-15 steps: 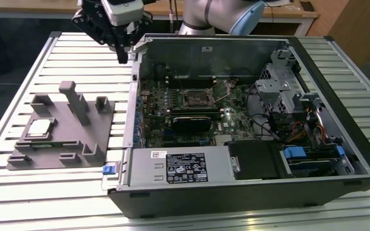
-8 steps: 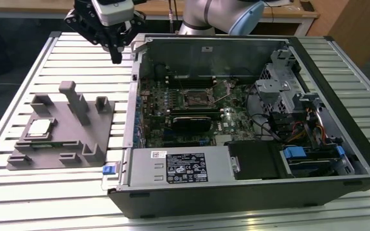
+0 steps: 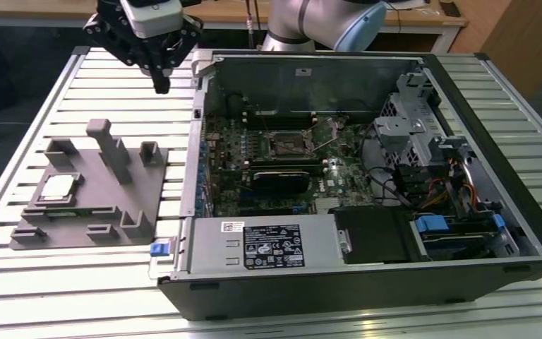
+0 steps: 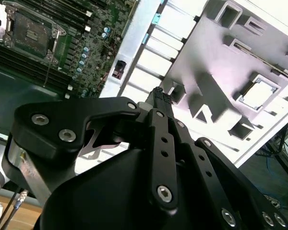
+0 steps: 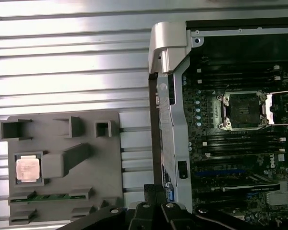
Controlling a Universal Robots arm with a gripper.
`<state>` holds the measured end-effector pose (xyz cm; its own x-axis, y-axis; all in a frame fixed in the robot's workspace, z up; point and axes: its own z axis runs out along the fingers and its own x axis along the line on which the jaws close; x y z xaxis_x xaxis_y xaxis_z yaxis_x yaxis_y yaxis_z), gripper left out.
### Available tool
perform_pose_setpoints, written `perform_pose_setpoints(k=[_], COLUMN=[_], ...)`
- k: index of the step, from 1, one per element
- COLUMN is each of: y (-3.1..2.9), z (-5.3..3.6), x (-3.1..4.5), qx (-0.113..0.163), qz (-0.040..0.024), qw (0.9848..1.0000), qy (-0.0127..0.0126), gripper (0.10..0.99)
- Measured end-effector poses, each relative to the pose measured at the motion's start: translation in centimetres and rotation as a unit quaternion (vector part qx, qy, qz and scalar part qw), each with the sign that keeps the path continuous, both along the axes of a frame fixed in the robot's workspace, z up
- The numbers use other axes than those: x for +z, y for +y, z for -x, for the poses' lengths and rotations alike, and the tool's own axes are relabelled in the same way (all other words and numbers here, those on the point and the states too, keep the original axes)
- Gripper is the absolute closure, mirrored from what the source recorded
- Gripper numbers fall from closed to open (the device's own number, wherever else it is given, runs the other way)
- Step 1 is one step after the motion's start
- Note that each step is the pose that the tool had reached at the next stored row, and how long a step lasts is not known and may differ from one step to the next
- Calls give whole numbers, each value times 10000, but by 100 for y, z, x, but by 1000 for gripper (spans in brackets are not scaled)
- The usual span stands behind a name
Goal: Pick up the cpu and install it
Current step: 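Reach for the cpu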
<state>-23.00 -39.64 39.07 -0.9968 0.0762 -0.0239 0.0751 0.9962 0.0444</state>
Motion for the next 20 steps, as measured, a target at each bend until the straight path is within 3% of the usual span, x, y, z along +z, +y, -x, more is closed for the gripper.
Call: perform_pose_setpoints(k=[12,20], y=[13,17], z=[211,421], x=[-4,-8], qx=[0,0], qz=[0,0], qw=[10000,10000], qy=[0,0], gripper=[980,980])
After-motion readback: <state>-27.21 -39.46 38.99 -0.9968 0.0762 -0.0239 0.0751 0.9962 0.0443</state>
